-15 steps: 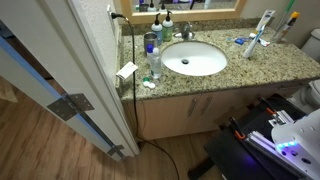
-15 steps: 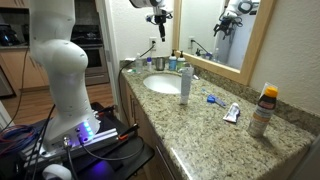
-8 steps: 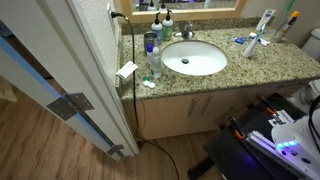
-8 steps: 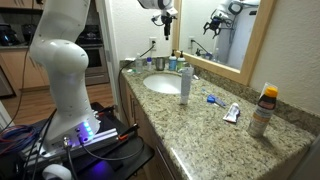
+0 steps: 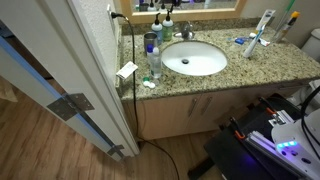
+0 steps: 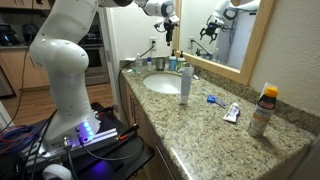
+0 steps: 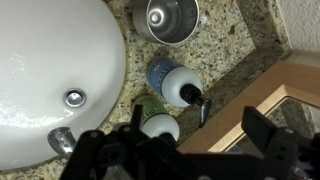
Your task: Move the white and blue pump bottle to the right
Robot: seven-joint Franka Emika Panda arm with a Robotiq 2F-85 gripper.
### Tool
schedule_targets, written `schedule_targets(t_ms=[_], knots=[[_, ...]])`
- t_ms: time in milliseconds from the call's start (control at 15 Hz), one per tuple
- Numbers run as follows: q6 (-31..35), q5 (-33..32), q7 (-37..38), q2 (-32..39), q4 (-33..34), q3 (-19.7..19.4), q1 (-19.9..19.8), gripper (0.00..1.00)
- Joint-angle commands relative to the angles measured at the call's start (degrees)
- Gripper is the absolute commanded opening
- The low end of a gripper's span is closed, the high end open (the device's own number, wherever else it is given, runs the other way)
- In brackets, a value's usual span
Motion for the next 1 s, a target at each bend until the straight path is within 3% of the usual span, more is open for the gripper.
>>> schedule_targets(t_ms=[0,467,933], knots=[[-3.81,0.94,2.43,9.48,12.99,-1.68,1.21,1.0],[-11.42,0.28,5.68,20.45,27.57,-2.62,2.16,1.0],[-15.67,-0.23,7.37,26.87,36.47,-2.98,2.56,1.0]])
